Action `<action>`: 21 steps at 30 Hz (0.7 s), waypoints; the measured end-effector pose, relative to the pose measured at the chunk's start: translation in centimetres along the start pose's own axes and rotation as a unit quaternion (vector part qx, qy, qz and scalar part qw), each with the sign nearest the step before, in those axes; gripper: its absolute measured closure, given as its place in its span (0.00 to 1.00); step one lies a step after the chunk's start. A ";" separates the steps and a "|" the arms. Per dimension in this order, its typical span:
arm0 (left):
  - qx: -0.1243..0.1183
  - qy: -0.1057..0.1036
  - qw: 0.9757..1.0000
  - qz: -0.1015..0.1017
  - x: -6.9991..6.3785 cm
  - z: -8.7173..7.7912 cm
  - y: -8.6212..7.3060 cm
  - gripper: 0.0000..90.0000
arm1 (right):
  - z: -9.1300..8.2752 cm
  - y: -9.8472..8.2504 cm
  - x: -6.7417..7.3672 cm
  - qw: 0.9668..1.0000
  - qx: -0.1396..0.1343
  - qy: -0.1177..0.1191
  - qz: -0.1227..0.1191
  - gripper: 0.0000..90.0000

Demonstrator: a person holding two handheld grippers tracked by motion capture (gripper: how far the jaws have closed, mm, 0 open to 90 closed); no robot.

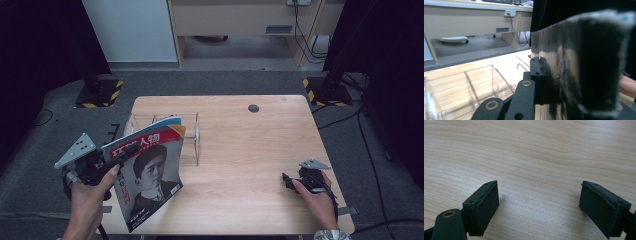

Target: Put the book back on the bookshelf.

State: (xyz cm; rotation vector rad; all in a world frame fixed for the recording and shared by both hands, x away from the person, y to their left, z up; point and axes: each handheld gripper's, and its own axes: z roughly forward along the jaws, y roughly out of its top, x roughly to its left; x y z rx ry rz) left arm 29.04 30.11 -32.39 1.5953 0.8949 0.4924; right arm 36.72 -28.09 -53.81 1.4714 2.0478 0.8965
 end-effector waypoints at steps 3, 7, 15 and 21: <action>-0.002 0.009 1.000 -0.002 0.6 -0.7 -0.1 0.96 | 0.0 0.0 0.0 1.000 0.000 0.000 0.000 0.18; -0.008 0.021 1.000 -0.006 1.3 -1.7 -0.2 0.96 | 0.0 0.0 0.0 1.000 0.000 0.000 0.000 0.18; -0.011 0.041 0.999 -0.012 2.6 -3.0 -0.4 0.96 | 0.0 0.0 0.0 1.000 0.000 0.000 0.000 0.18; -0.011 0.050 0.999 -0.011 3.1 -3.8 -0.5 0.96 | 0.0 0.0 0.0 1.000 0.000 0.000 0.000 0.18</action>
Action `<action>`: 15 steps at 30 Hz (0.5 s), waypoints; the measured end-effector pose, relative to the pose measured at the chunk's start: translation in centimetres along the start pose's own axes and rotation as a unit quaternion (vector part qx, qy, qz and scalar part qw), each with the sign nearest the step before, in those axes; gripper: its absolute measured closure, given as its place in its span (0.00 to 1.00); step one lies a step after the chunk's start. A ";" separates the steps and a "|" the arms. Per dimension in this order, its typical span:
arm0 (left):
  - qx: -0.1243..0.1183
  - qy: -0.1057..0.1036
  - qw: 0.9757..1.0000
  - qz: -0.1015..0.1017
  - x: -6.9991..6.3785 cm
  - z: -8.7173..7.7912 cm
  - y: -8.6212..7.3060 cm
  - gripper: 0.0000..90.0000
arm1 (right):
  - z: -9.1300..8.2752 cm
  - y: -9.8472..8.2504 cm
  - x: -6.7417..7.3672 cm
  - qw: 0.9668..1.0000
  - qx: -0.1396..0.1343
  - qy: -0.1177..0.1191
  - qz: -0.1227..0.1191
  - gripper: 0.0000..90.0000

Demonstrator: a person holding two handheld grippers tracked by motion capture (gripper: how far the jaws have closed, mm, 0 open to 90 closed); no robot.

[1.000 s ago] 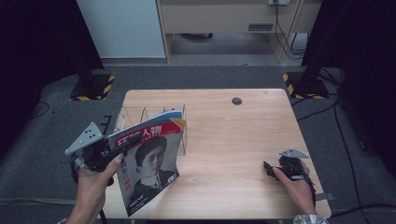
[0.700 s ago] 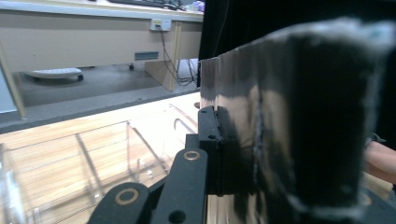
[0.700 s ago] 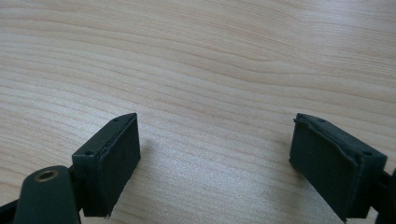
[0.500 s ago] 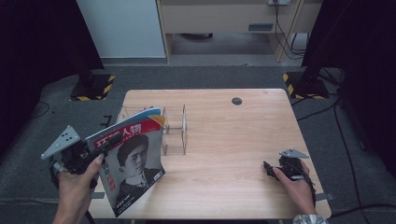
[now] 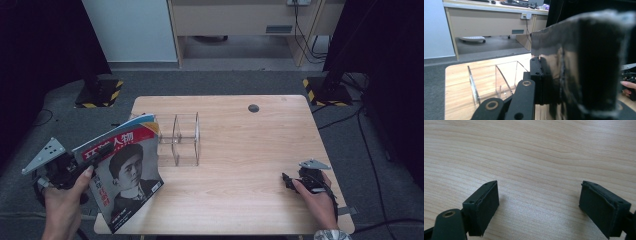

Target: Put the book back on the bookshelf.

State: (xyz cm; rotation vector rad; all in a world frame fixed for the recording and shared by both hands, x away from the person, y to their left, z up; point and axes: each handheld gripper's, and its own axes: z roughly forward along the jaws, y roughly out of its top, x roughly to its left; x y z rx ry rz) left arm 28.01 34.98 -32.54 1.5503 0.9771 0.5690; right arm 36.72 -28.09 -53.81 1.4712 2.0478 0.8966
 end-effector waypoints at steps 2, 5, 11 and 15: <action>-0.001 0.007 1.000 -0.002 0.4 -0.4 0.0 0.96 | 0.0 0.0 0.0 1.000 0.000 0.000 0.000 0.18; -0.003 0.012 1.000 -0.003 0.7 -0.6 0.0 0.96 | 0.0 0.0 0.0 1.000 0.000 0.000 0.000 0.18; -0.003 0.027 1.000 -0.003 1.6 -1.4 -0.1 0.96 | 0.0 0.0 0.0 1.000 0.000 0.000 0.000 0.18; -0.006 0.038 0.999 -0.005 2.3 -1.9 -0.2 0.96 | 0.0 0.0 0.0 1.000 0.000 0.000 0.000 0.18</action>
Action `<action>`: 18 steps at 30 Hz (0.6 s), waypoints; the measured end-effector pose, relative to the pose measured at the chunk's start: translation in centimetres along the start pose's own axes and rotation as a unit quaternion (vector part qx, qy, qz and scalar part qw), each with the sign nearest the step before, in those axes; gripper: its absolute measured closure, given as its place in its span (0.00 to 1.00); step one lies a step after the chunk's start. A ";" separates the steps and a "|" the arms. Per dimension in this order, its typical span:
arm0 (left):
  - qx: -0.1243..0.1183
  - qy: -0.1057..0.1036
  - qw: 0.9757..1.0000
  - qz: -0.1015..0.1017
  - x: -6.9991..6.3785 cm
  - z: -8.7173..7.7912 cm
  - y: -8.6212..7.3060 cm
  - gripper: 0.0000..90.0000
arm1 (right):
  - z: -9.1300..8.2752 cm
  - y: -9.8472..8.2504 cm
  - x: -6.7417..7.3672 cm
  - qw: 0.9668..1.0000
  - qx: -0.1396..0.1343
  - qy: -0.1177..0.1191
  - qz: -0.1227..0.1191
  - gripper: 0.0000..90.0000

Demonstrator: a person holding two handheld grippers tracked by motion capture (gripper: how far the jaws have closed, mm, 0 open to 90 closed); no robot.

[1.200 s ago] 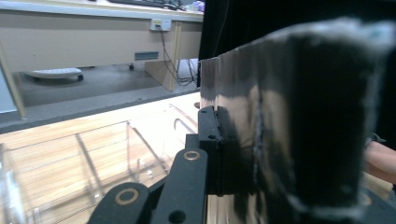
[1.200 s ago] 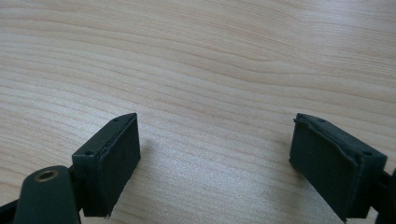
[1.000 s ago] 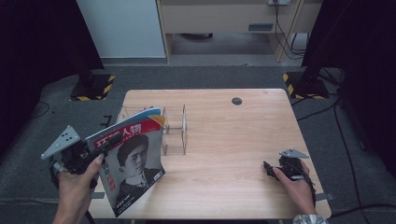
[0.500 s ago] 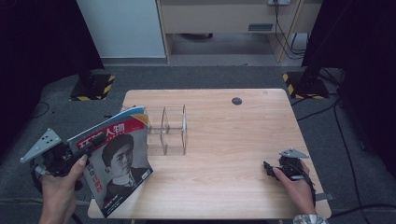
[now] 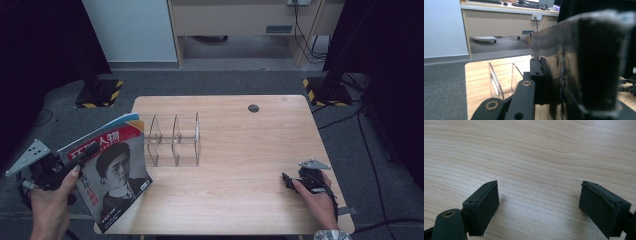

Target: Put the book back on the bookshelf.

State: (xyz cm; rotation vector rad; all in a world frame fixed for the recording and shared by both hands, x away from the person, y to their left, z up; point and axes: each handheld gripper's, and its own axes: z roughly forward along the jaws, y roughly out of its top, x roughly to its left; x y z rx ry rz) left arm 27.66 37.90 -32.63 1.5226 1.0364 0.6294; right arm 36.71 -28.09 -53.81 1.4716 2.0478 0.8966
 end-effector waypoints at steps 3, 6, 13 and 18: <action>-0.003 0.004 1.000 -0.002 0.3 -0.1 0.0 0.96 | 0.0 0.0 0.0 1.000 0.000 0.000 0.000 0.18; -0.005 0.008 1.000 -0.003 0.7 -0.1 0.2 0.96 | 0.0 0.0 0.0 1.000 0.000 0.000 0.000 0.18; -0.008 0.017 1.000 0.004 1.3 0.7 0.7 0.96 | 0.0 0.0 0.0 1.000 0.000 0.000 0.000 0.18; -0.019 0.019 1.000 -0.004 2.0 1.9 1.0 0.96 | 0.0 0.0 0.0 1.000 0.000 0.000 0.000 0.18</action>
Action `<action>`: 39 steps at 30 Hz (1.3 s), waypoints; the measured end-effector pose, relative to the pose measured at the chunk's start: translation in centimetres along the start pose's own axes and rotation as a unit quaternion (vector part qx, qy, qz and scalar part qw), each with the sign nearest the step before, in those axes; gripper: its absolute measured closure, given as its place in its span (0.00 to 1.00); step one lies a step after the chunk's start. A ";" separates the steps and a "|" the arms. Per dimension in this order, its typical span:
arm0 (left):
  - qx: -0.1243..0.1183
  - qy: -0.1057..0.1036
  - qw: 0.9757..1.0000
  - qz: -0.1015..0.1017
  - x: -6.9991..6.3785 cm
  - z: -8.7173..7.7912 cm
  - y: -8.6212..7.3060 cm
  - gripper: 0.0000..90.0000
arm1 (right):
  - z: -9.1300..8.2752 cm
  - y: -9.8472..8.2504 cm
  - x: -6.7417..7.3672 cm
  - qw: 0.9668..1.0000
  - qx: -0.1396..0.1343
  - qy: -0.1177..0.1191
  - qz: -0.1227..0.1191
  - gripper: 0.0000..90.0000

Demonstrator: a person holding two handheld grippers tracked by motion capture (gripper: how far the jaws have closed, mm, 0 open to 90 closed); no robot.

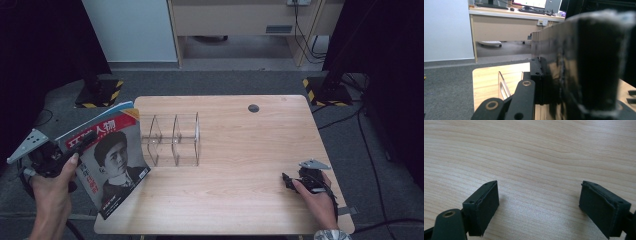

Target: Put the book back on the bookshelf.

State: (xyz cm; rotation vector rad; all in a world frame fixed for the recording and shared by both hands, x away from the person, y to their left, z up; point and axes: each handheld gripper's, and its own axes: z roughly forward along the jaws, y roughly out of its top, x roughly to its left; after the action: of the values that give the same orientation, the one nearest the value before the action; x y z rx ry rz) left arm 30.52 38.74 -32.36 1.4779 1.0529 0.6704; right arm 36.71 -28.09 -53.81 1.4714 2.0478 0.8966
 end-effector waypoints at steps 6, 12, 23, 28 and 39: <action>-0.007 0.015 1.000 0.009 0.6 1.3 0.3 0.96 | 0.0 0.0 0.0 1.000 0.000 0.001 -0.001 0.18; -0.014 0.021 1.000 0.007 1.3 2.9 0.5 0.96 | 0.0 0.0 0.0 1.000 0.000 0.001 -0.001 0.18; -0.019 0.032 0.999 0.032 1.9 5.9 0.6 0.96 | 0.0 0.0 0.0 1.000 0.001 0.001 -0.002 0.18; -0.032 0.036 0.999 0.026 2.4 7.1 0.4 0.96 | 0.0 0.0 0.1 1.000 0.000 0.000 0.000 0.18; -0.056 0.034 0.998 0.022 2.8 8.8 -0.3 0.96 | 0.0 0.0 0.1 1.000 0.000 0.001 -0.001 0.18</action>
State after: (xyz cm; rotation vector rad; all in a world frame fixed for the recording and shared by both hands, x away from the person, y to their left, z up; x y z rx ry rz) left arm 39.32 37.19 -34.74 1.3930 1.0194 0.8027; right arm 36.65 -28.03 -53.80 1.4702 2.0500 0.8973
